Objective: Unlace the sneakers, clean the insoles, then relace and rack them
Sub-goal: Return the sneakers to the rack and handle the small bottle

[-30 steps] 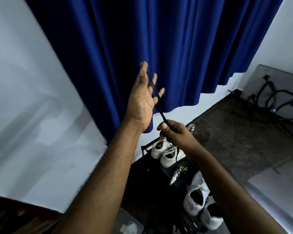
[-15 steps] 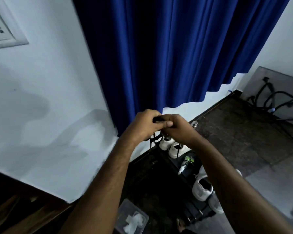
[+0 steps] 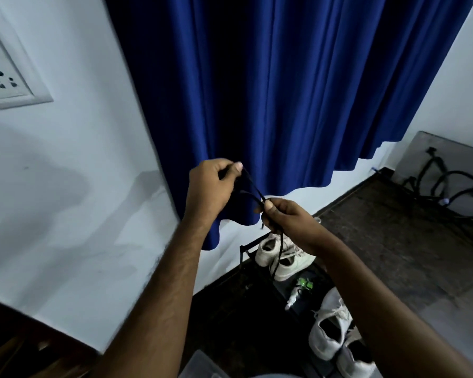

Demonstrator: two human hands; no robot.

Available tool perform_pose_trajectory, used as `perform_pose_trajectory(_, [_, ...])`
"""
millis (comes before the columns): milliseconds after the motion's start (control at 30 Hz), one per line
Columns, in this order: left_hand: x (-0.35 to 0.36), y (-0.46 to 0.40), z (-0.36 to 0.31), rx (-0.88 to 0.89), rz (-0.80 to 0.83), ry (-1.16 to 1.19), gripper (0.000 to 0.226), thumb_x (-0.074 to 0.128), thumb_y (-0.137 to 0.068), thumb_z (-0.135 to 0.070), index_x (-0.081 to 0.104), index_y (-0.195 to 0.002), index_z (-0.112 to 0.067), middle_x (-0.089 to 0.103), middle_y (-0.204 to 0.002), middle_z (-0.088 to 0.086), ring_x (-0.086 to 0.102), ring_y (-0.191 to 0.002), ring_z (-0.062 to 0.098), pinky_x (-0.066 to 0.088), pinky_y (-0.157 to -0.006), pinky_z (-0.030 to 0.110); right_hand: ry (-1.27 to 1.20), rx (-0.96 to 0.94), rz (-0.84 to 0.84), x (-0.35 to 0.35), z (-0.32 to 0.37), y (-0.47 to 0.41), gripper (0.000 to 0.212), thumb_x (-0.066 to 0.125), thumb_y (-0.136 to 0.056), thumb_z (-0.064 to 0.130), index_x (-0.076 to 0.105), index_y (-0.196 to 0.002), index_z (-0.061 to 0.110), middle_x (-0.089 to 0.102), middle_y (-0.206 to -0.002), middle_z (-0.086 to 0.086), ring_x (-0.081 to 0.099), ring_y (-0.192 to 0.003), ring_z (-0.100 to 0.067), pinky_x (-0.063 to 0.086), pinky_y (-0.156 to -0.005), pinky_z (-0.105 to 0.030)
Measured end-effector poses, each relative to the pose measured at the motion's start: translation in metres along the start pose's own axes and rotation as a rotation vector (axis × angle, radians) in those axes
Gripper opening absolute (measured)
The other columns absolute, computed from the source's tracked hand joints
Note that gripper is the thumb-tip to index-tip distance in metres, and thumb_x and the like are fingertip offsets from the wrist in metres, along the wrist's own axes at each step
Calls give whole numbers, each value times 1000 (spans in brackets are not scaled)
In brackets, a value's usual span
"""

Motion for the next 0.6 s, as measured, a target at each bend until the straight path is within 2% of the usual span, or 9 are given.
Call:
perform_pose_trajectory(100, [4, -16, 1, -53, -183, 170, 32, 56, -100, -37, 65, -77, -18, 69, -70, -4, 59, -56, 9, 45, -56, 21, 18, 11, -14, -14, -8, -5, 40, 46, -101, 48, 69, -107, 17, 49, -76, -2, 41, -69, -17, 36, -64, -30])
perform_pose_trajectory(200, [8, -24, 9, -181, -325, 407, 30, 54, -101, -35, 61, -75, -22, 68, -75, -2, 57, -59, 11, 39, -45, 20, 93, 29, -23, -28, -22, -8, 42, 46, -101, 50, 71, -100, 16, 43, -70, -7, 35, -67, -24, 31, -62, -37])
perform_pose_trajectory(300, [7, -26, 22, -285, -438, 492, 32, 55, -102, -30, 58, -72, -21, 60, -70, -3, 53, -56, 7, 40, -43, 23, 151, 126, -88, -46, -40, -6, 47, 48, -97, 55, 71, -86, 16, 43, -63, -4, 35, -61, -21, 31, -56, -29])
perform_pose_trajectory(367, [8, -24, 36, -314, -469, 420, 32, 57, -100, -31, 61, -71, -18, 53, -65, 1, 48, -55, 8, 44, -52, 28, 225, 182, -123, -57, -49, -4, 50, 48, -94, 58, 71, -79, 17, 43, -58, 2, 37, -56, -16, 32, -51, -22])
perform_pose_trajectory(400, [9, -22, 44, -328, -459, 323, 31, 59, -99, -32, 65, -73, -15, 52, -64, 2, 49, -58, 12, 46, -58, 31, 252, 192, -131, -61, -52, -3, 50, 48, -93, 59, 71, -77, 17, 43, -56, 5, 36, -55, -13, 31, -49, -20])
perform_pose_trajectory(467, [16, -17, 55, -406, -315, 61, 27, 65, -95, -34, 70, -88, -9, 58, -72, 4, 59, -75, 23, 53, -78, 36, 267, 186, -146, -64, -50, -4, 48, 49, -96, 56, 69, -77, 17, 41, -57, 6, 35, -53, -11, 30, -46, -19])
perform_pose_trajectory(533, [27, -5, 59, -593, -45, -264, 49, 69, -89, -44, 60, -119, -7, 61, -109, 14, 60, -106, 36, 49, -97, 39, 296, 159, -141, -64, -42, -6, 44, 49, -99, 47, 69, -78, 15, 41, -59, 3, 36, -52, -9, 30, -48, -21])
perform_pose_trajectory(567, [31, 2, 57, -656, 82, -433, 62, 70, -87, -49, 51, -128, -8, 56, -125, 20, 57, -116, 40, 46, -98, 42, 329, 132, -126, -63, -37, -7, 42, 50, -100, 45, 70, -78, 15, 42, -60, 2, 36, -52, -10, 31, -49, -22])
perform_pose_trajectory(600, [35, 8, 54, -668, 171, -567, 67, 70, -86, -53, 47, -131, -9, 54, -132, 21, 56, -119, 41, 46, -98, 44, 362, 102, -96, -60, -31, -9, 40, 50, -101, 43, 71, -80, 16, 46, -59, 4, 39, -53, -10, 33, -51, -24])
Point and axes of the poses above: each hand's wrist, its own y-axis away from the middle knuckle, its own x-axis out of the palm, z = x × y, the point moved 2 cm from there along -y, towards the middle knuckle
